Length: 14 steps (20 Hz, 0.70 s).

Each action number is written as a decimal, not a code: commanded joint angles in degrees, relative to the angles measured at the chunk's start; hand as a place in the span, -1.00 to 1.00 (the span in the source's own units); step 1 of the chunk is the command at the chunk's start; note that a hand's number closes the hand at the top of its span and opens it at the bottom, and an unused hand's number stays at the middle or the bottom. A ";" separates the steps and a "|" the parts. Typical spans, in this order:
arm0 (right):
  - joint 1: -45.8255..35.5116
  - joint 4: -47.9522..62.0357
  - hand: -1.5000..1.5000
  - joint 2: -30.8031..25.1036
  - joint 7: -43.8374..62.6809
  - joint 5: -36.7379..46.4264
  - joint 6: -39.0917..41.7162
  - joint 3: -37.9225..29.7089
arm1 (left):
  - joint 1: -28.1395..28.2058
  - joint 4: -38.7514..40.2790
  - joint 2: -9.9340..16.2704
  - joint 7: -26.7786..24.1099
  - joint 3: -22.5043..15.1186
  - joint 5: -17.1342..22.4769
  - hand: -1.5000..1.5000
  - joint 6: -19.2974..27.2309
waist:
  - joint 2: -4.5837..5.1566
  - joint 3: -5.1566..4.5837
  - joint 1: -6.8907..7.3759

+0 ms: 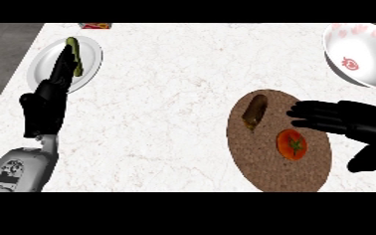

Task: Pick the tomato from the placemat and place it in the bowl

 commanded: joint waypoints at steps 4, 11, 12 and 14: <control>1.11 -0.54 -1.00 5.92 7.05 10.40 0.08 1.59 | 2.52 -1.60 -0.53 -0.65 2.03 -1.66 0.00 -0.95 | -0.10 -0.01 -0.24; -1.43 4.39 -1.00 11.82 4.71 16.57 3.58 -2.80 | 2.64 -1.66 -3.27 -0.72 2.93 -3.51 0.00 -3.21 | -0.06 0.00 -0.20; 0.07 11.94 -1.00 13.32 -0.14 18.86 -3.22 0.04 | 0.04 0.06 -3.28 -0.18 2.68 -3.67 0.00 -2.53 | 0.08 0.03 -0.06; -0.56 7.21 -1.00 16.02 5.22 19.74 1.23 -0.86 | -0.99 5.11 -3.38 -2.97 4.94 -3.03 0.00 -4.45 | 0.00 -0.01 -0.36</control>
